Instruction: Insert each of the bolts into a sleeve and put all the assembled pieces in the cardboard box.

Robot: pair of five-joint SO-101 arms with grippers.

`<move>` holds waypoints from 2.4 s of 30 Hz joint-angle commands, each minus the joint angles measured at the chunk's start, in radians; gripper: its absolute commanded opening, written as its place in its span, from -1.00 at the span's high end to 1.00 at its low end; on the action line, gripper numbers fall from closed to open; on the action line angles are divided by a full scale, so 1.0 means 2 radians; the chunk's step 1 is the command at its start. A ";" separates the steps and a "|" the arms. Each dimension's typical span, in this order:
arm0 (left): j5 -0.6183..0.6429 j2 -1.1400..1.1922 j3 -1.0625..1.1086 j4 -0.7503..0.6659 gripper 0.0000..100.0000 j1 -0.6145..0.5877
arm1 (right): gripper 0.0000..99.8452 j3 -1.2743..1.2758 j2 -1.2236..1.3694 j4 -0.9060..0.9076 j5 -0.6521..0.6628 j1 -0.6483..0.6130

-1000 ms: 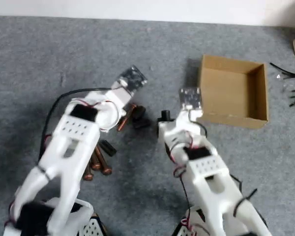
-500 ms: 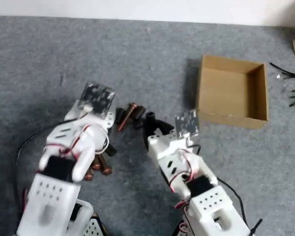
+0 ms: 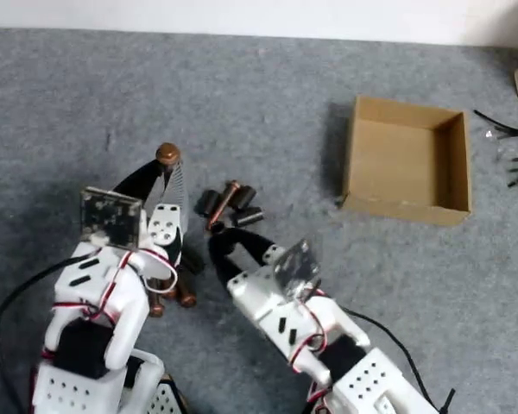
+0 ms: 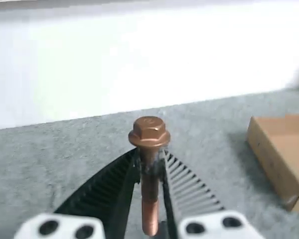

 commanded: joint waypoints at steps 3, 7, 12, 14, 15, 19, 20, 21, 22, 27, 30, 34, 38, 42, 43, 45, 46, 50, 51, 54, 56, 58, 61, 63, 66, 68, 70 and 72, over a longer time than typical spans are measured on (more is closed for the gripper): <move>0.058 -0.043 -0.003 -0.013 0.99 0.006 | 0.99 0.028 -0.062 -0.018 0.026 -0.016; 0.103 -0.085 -0.002 -0.012 0.99 0.010 | 0.99 0.049 -0.107 -0.018 0.026 -0.016; 0.186 -0.132 0.029 -0.011 0.99 0.010 | 0.99 0.054 -0.142 0.007 0.026 -0.017; 0.209 -0.155 0.050 -0.013 0.99 0.010 | 0.99 0.056 -0.147 0.013 0.027 -0.019; 0.219 -0.161 0.056 -0.013 0.99 0.011 | 0.99 0.056 -0.148 0.013 0.027 -0.019; 0.229 -0.170 0.057 -0.013 0.99 0.048 | 0.99 0.056 -0.146 0.013 0.027 -0.017; 0.229 -0.169 0.055 -0.013 0.99 0.060 | 0.99 0.056 -0.145 0.013 0.027 -0.017; 0.229 -0.169 0.049 -0.016 0.99 0.072 | 0.99 0.056 -0.145 0.013 0.027 -0.017; 0.229 -0.168 0.044 -0.022 0.99 0.082 | 0.99 0.056 -0.145 0.013 0.027 -0.017; 0.226 -0.168 0.033 -0.064 0.99 0.091 | 0.99 0.056 -0.145 0.014 0.027 -0.016; 0.226 -0.168 0.034 -0.064 0.99 0.095 | 0.99 0.056 -0.145 0.014 0.027 -0.016; 0.226 -0.168 0.010 -0.061 0.99 0.092 | 0.99 0.056 -0.145 0.014 0.027 -0.009; 0.207 -0.168 -0.013 0.007 0.99 0.094 | 0.99 0.056 -0.145 0.014 0.027 0.003; 0.199 -0.168 -0.027 0.041 0.99 0.094 | 0.99 0.056 -0.145 0.014 0.027 0.003; 0.199 -0.168 -0.027 0.044 0.99 0.095 | 0.99 0.056 -0.145 0.014 0.027 0.003; 0.199 -0.168 -0.019 0.047 0.99 0.095 | 0.99 0.056 -0.145 0.014 0.027 0.003; 0.199 -0.168 -0.011 0.045 0.99 0.095 | 0.99 0.056 -0.145 0.014 0.027 0.003; 0.199 -0.168 0.011 0.046 0.99 0.096 | 0.99 0.056 -0.145 0.014 0.027 0.003; 0.199 -0.168 0.015 0.046 0.99 0.096 | 0.99 0.056 -0.145 0.014 0.027 0.003; 0.199 -0.168 0.026 0.046 0.99 0.096 | 0.99 0.056 -0.145 0.014 0.027 0.003; 0.199 -0.168 0.034 0.050 0.99 0.096 | 0.99 0.056 -0.145 0.014 0.027 0.003; 0.199 -0.168 0.040 0.071 0.99 0.096 | 0.99 0.056 -0.146 0.014 0.027 0.003; 0.198 -0.168 0.042 0.097 0.99 0.096 | 0.99 0.056 -0.146 0.014 0.027 0.003; 0.198 -0.168 0.042 0.109 0.99 0.096 | 0.99 0.056 -0.146 0.014 0.027 0.003; 0.193 -0.168 0.042 0.131 0.99 0.096 | 0.99 0.056 -0.146 0.014 0.027 0.003; 0.170 -0.168 0.043 0.142 0.99 0.096 | 0.99 0.056 -0.146 0.014 0.027 0.003; 0.163 -0.168 0.043 0.150 0.99 0.096 | 0.99 0.056 -0.146 0.014 0.027 0.003; 0.163 -0.168 0.043 0.152 0.98 0.096 | 0.99 0.056 -0.146 0.014 0.027 0.003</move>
